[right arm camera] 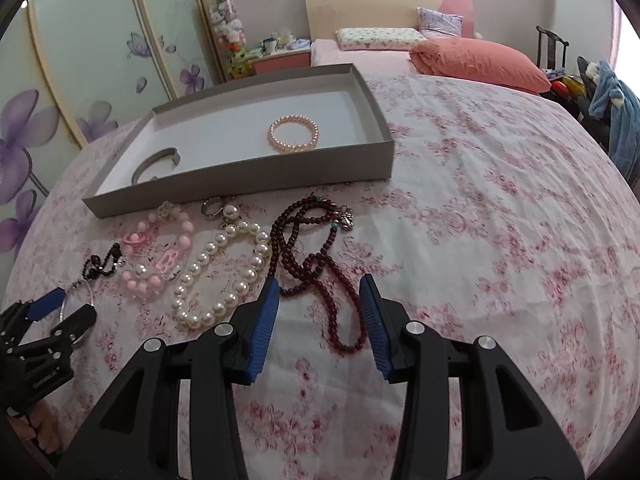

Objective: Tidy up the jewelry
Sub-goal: 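Grasp the silver round bangle with the left tool while the right tool grasps the dark red bead necklace, then carry the bangle and red necklace into the gray tray and open both tools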

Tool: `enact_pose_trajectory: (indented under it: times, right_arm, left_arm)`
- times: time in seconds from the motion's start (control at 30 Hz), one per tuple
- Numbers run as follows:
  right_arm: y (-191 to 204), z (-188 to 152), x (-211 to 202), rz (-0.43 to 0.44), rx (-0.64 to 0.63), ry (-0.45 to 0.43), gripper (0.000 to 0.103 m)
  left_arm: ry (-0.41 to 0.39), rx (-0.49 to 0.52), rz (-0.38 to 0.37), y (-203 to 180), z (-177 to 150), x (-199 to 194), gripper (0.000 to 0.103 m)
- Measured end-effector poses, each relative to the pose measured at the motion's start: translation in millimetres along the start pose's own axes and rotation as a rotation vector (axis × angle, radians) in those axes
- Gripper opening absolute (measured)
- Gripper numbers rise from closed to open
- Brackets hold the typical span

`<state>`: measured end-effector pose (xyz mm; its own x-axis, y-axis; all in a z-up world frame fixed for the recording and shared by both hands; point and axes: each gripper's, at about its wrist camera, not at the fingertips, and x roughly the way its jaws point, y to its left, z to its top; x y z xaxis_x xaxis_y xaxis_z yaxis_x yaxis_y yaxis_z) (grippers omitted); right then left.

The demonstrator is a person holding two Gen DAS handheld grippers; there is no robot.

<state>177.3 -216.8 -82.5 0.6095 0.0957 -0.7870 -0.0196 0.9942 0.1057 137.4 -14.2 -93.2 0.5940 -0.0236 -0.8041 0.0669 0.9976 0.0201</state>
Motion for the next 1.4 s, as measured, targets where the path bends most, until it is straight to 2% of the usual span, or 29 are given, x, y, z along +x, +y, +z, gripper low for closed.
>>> enact_pose_trajectory:
  times: [0.23,0.3,0.37,0.57,0.7,0.87,1.4]
  right_arm:
    - [5,10,14,-0.007,-0.019,0.008,0.041]
    - [5,9,15,-0.017,-0.026,0.015,0.018]
    - [5,7,13,-0.038,-0.041,0.004,0.011]
    - [-7,2,2,0.029,0.006,-0.019,0.005]
    - [-9,7,-25,0.060,0.013,-0.125,0.005]
    - [-6,16,-55,0.098,0.007,-0.223,0.005]
    - [14,21,-110,0.161,-0.039,-0.414,0.005]
  left_arm:
    - [-0.006,0.002,-0.002,1,-1,0,0.072]
    - [-0.006,0.002,-0.002,1,-1,0,0.072]
    - [-0.006,0.002,-0.002,1,-1,0,0.072]
    - [0.000,-0.007,-0.011,2,0,0,0.072]
    - [-0.011,-0.021,-0.022,6,-1,-5,0.072]
    - [-0.064,-0.036,-0.027,11,3,-19,0.072]
    - [-0.294,-0.018,0.006,2,22,-72,0.072]
